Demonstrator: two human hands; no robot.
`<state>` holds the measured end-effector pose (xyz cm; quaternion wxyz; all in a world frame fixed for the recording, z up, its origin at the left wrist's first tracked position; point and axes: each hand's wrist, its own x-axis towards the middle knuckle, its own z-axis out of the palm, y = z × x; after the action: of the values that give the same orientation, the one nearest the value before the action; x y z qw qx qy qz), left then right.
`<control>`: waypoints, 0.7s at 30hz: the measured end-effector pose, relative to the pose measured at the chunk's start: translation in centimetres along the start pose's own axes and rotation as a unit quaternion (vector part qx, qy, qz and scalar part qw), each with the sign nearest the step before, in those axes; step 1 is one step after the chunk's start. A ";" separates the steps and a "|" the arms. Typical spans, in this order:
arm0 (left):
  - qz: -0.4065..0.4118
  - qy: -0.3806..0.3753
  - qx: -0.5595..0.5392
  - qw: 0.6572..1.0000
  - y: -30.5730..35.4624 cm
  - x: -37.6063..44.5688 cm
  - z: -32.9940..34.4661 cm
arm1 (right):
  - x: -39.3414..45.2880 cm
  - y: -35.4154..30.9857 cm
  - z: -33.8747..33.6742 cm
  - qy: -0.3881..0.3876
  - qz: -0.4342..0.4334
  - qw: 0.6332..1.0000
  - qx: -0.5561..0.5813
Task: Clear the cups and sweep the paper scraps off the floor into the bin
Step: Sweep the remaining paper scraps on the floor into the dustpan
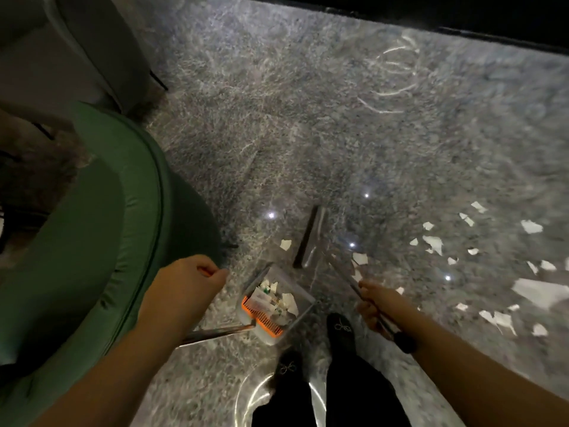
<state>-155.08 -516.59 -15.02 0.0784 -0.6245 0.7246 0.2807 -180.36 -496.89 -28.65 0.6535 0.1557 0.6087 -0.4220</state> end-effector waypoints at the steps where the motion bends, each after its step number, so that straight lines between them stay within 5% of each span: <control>1: 0.005 0.004 -0.005 1.000 -0.1 -0.2 0.2 | -0.7 0.9 -0.5 0.011 -0.005 1.000 0.024; 8: 0.035 -0.016 -0.039 0.998 0.3 -1.9 1.2 | -5.0 6.7 -3.7 0.095 -0.008 0.988 0.123; 21: 0.040 -0.011 -0.009 0.999 0.6 -3.3 1.8 | -4.9 4.7 1.0 0.004 -0.037 0.990 0.135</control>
<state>-155.42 -512.84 -14.79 0.0697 -0.5924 0.7458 0.2967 -175.74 -493.09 -25.34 0.6083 0.2217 0.5540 -0.5234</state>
